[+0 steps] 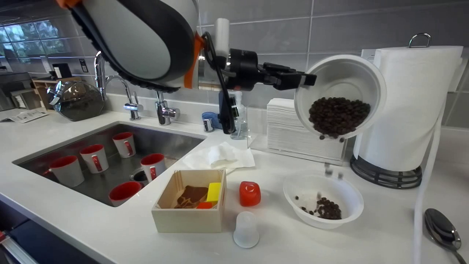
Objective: Pour some contents of the left bowl into the one on the right
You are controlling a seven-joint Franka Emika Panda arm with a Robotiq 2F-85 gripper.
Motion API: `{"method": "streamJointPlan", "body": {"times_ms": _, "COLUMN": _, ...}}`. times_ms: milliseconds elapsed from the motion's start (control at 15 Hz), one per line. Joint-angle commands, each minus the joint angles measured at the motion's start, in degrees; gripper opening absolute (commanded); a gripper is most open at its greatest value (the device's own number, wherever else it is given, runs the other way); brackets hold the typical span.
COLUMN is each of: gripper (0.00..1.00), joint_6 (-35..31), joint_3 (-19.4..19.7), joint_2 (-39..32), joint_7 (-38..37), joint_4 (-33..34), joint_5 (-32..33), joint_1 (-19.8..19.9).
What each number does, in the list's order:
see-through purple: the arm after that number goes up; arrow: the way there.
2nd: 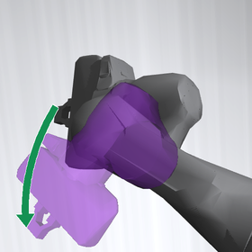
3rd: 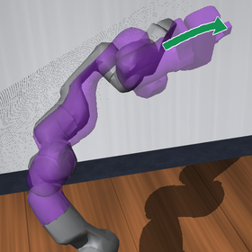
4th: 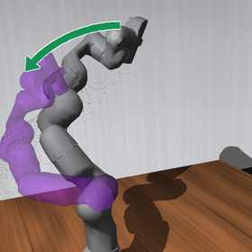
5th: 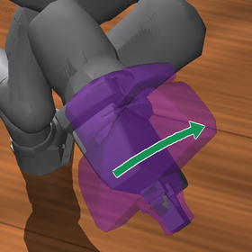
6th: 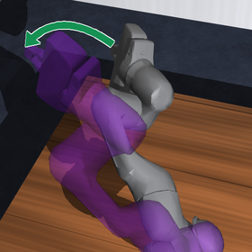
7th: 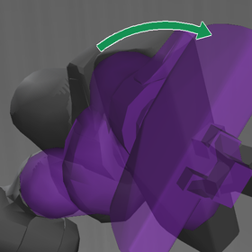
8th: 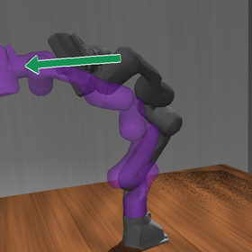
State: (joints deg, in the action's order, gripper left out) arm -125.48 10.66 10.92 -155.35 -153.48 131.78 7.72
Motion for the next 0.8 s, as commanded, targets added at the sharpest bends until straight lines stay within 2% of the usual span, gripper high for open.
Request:
{"method": "streamJointPlan", "body": {"times_ms": 0, "gripper": 0.00, "joint_6": 3.8, "joint_3": -0.3, "joint_2": -1.4, "joint_7": -3.4, "joint_4": 0.0, "joint_5": 1.5, "joint_1": -1.4}}
{"method": "streamJointPlan", "body": {"times_ms": 733, "gripper": 0.00, "joint_6": 8.4, "joint_3": -1.3, "joint_2": -4.4, "joint_7": -3.5, "joint_4": 0.3, "joint_5": 1.4, "joint_1": -1.8}}
